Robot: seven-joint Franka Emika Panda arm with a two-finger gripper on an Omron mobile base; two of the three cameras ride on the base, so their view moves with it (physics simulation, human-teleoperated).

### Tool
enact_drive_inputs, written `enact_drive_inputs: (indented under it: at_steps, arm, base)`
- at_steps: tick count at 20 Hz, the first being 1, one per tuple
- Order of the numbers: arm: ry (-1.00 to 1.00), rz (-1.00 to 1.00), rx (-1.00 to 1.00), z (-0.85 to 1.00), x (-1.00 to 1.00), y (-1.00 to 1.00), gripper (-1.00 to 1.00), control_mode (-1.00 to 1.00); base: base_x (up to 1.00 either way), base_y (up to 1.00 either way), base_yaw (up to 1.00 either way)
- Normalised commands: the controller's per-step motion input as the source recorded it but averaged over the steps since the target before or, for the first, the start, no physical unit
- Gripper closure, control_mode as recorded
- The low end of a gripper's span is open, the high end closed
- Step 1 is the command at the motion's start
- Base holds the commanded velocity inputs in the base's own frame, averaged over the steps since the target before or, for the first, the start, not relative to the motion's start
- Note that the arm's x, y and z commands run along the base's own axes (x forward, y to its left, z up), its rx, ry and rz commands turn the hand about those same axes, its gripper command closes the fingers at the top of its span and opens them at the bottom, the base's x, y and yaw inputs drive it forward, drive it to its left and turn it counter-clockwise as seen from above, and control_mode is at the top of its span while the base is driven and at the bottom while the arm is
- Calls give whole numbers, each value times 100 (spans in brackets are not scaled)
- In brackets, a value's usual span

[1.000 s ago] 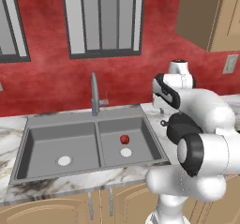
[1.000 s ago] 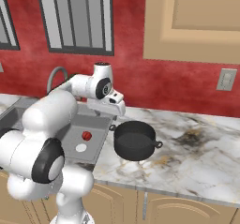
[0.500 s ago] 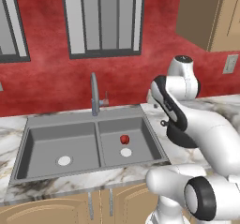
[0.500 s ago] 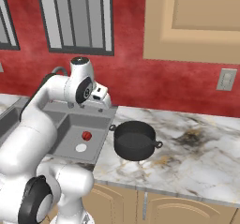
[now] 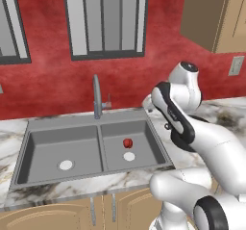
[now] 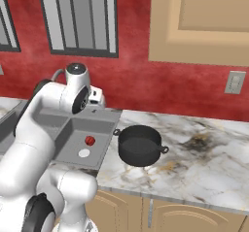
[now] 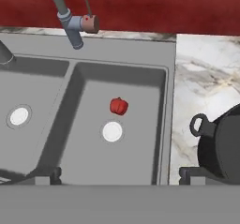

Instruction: Dump the bell pepper from the pot into the sink. Then turn on the water and wash the bell pepper. Then turn off the water and put the bell pepper back in the pot.

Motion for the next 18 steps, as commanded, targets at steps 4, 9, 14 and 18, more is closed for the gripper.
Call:
enact_drive_inputs:
  at_steps: [4,9,14,18]
  arm:
    - [-10,21,8,0,14,33,-100,-100]
    - [-3,11,9,0,51,26,-100,-100]
    - [0,8,9,0,60,20,-100,-100]
    - [0,8,10,0,61,18,-100,-100]
  base:
    - [0,0,0]
    - [0,0,0]
    - [0,0,0]
    - [0,0,0]
